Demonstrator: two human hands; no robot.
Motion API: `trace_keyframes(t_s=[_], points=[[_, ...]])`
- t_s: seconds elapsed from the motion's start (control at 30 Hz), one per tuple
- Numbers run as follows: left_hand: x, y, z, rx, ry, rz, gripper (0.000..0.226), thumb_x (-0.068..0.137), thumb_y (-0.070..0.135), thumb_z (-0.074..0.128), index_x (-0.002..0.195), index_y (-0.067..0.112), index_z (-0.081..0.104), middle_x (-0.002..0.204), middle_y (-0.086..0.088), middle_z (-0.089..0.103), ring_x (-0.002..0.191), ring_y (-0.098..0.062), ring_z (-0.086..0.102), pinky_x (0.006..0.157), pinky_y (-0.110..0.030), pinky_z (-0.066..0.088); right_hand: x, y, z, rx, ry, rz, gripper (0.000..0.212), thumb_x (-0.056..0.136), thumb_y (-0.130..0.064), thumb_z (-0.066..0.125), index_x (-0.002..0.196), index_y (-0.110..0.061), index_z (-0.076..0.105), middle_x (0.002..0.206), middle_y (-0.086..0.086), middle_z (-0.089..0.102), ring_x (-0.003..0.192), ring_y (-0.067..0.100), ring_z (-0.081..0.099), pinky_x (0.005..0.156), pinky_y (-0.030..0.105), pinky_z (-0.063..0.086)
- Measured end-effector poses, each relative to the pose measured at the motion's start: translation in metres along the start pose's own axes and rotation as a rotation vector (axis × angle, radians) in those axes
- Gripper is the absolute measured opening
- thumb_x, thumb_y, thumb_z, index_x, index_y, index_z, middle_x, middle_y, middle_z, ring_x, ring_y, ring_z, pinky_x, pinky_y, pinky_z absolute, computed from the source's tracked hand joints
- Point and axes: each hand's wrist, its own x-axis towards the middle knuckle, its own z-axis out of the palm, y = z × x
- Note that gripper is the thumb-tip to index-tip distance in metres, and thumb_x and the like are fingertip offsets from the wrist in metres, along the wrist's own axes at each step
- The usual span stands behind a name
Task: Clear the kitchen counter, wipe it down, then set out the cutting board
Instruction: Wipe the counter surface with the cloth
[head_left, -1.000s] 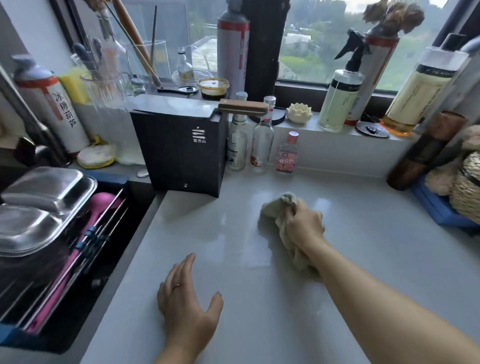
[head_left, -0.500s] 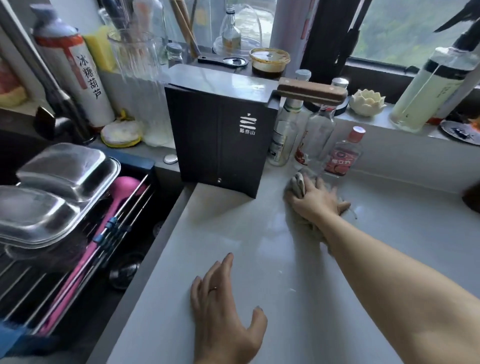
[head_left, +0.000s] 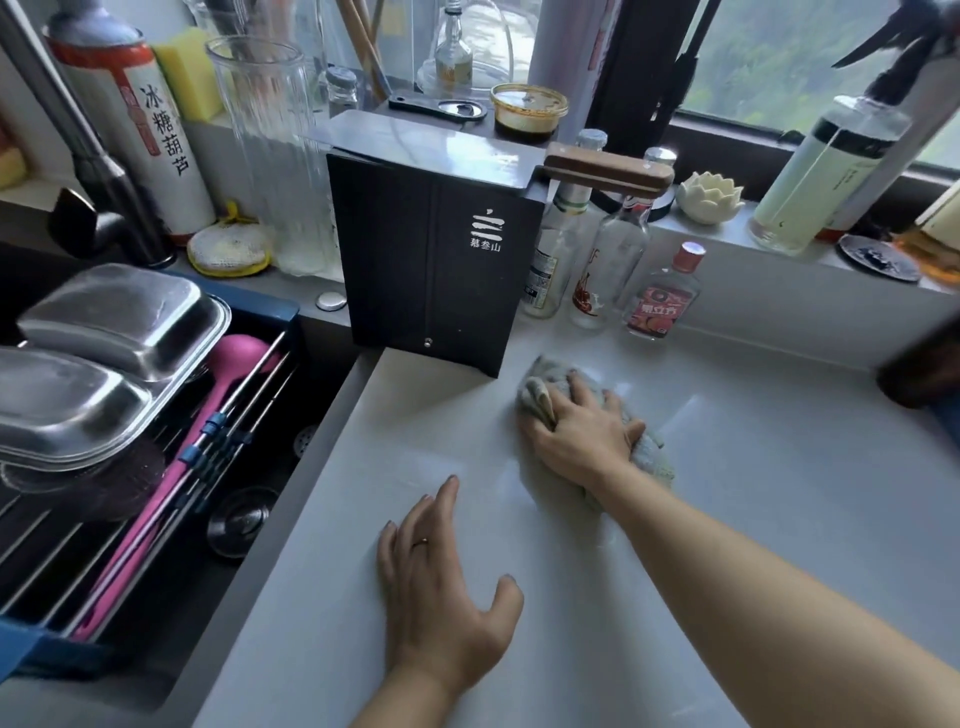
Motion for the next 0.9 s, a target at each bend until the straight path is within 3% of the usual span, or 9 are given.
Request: trace_keyframes(t_s=[0.17,0.33,0.43,0.5,0.6,0.7,0.77,0.83,0.9], points=[[0.0,0.004,-0.007,-0.136,0.008,-0.05,0.093,0.048,0.044,0.045,0.133,0.006,0.034,0.131,-0.013,0.051,0.123,-0.031,0.045,0.108,-0.053,0.023,-0.061,-0.022,0.008,0.088,-0.044,-0.095,0.043,0.086,-0.05,0.036,0.129,-0.047,0.036,0.156,-0.008,0.018,0.136,0.034,0.013,0.101,0.057,0.015],[-0.006,0.009,-0.024,-0.299,-0.013,-0.048,0.096,0.046,0.045,0.05,0.133,0.006,0.035,0.134,-0.014,0.046,0.125,-0.03,0.041,0.108,-0.047,0.027,-0.124,-0.023,0.009,0.079,-0.107,-0.217,0.049,0.082,-0.055,0.042,0.13,-0.048,0.033,0.155,-0.009,0.019,0.131,0.035,0.017,0.099,0.052,0.018],[-0.017,0.007,-0.033,-0.349,0.008,-0.052,0.093,0.047,0.05,0.049,0.132,0.013,0.037,0.134,-0.009,0.046,0.127,-0.025,0.039,0.109,-0.048,0.026,-0.153,-0.006,0.006,0.101,-0.235,-0.234,0.065,0.072,-0.076,0.026,0.134,-0.056,0.016,0.158,-0.008,0.007,0.135,0.035,0.011,0.104,0.053,0.012],[-0.028,0.005,-0.037,-0.377,0.028,-0.046,0.083,0.052,0.051,0.049,0.129,0.021,0.041,0.131,-0.006,0.049,0.126,-0.024,0.04,0.109,-0.052,0.026,-0.165,0.003,0.004,0.164,-0.257,-0.203,0.061,0.073,-0.078,0.012,0.131,-0.061,0.013,0.158,-0.009,0.006,0.135,0.034,0.011,0.103,0.051,0.01],[-0.044,0.007,-0.039,-0.428,0.043,-0.06,0.059,0.062,0.052,0.041,0.119,0.04,0.04,0.124,0.004,0.051,0.124,-0.02,0.041,0.108,-0.054,0.026,-0.176,0.012,0.008,0.111,-0.077,-0.207,0.045,0.083,-0.066,0.017,0.127,-0.062,0.021,0.155,-0.011,0.018,0.126,0.029,0.022,0.094,0.047,0.016],[-0.056,0.012,-0.038,-0.398,0.06,-0.083,0.06,0.064,0.053,0.034,0.12,0.036,0.044,0.123,0.004,0.053,0.122,-0.018,0.041,0.107,-0.048,0.028,-0.187,0.011,0.015,0.08,0.043,-0.175,0.039,0.083,-0.059,0.035,0.122,-0.053,0.039,0.147,-0.007,0.033,0.12,0.03,0.034,0.089,0.044,0.022],[-0.063,0.019,-0.038,-0.353,0.065,-0.082,0.067,0.063,0.054,0.033,0.123,0.027,0.047,0.125,0.002,0.054,0.12,-0.018,0.041,0.104,-0.043,0.028,-0.19,0.007,0.01,0.015,0.128,-0.205,0.029,0.077,-0.053,0.055,0.101,-0.04,0.06,0.12,0.002,0.061,0.092,0.033,0.058,0.073,0.042,0.04],[-0.07,0.026,-0.038,-0.312,0.059,-0.08,0.07,0.062,0.054,0.033,0.124,0.025,0.048,0.126,0.001,0.054,0.12,-0.017,0.04,0.103,-0.041,0.027,-0.192,0.007,0.003,-0.09,0.206,-0.195,0.023,0.066,-0.048,0.069,0.081,-0.03,0.067,0.088,0.002,0.069,0.063,0.027,0.063,0.053,0.033,0.047],[-0.075,0.032,-0.036,-0.276,0.061,-0.079,0.066,0.065,0.05,0.036,0.124,0.024,0.049,0.127,-0.002,0.054,0.122,-0.019,0.039,0.103,-0.041,0.027,-0.193,0.015,-0.002,0.068,0.17,-0.18,0.024,0.082,-0.041,0.057,0.094,-0.021,0.063,0.1,0.009,0.062,0.079,0.032,0.061,0.068,0.037,0.046]])
